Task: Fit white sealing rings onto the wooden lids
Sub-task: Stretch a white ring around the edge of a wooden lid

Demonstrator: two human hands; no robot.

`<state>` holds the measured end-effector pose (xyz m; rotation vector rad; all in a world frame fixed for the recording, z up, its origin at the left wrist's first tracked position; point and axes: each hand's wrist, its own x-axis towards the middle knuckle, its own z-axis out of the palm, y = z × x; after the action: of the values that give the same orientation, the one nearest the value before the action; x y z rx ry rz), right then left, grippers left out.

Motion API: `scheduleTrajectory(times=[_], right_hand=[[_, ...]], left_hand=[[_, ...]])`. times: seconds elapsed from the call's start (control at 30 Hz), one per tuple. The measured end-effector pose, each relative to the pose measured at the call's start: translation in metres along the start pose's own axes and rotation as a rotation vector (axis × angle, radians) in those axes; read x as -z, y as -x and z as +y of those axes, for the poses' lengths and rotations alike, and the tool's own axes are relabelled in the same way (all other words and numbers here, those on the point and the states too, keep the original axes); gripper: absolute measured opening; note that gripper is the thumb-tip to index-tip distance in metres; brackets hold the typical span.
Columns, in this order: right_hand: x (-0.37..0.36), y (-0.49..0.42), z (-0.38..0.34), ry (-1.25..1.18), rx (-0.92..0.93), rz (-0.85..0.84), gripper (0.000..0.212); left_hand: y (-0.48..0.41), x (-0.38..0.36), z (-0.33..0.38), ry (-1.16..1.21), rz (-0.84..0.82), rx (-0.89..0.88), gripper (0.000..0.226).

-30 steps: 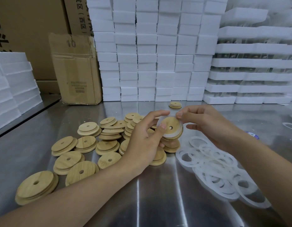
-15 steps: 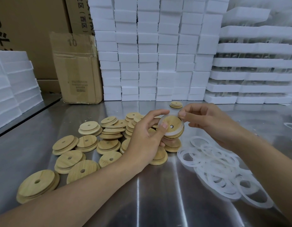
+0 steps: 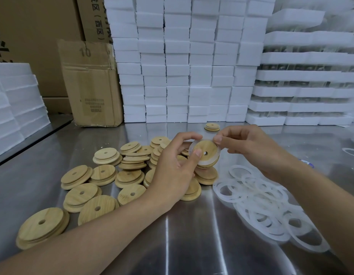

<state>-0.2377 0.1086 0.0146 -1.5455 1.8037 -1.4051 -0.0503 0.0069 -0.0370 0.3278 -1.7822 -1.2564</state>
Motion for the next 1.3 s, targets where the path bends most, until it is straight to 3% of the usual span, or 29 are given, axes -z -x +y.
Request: scheduleTrajectory(times=[0.33, 0.73, 1.3], right_hand=[[0.005, 0.001, 0.001, 0.058, 0.027, -0.034, 0.035], [-0.010, 0.002, 0.001, -0.045, 0.086, -0.052, 0.015], [0.007, 0.002, 0.000, 0.036, -0.108, -0.239, 0.014]], left_hand=[[0.000, -0.002, 0.000, 0.123, 0.041, 0.014, 0.018], [-0.001, -0.002, -0.003, 0.119, 0.046, 0.025, 0.015], [-0.003, -0.002, -0.008, 0.039, 0.047, -0.016, 0.019]])
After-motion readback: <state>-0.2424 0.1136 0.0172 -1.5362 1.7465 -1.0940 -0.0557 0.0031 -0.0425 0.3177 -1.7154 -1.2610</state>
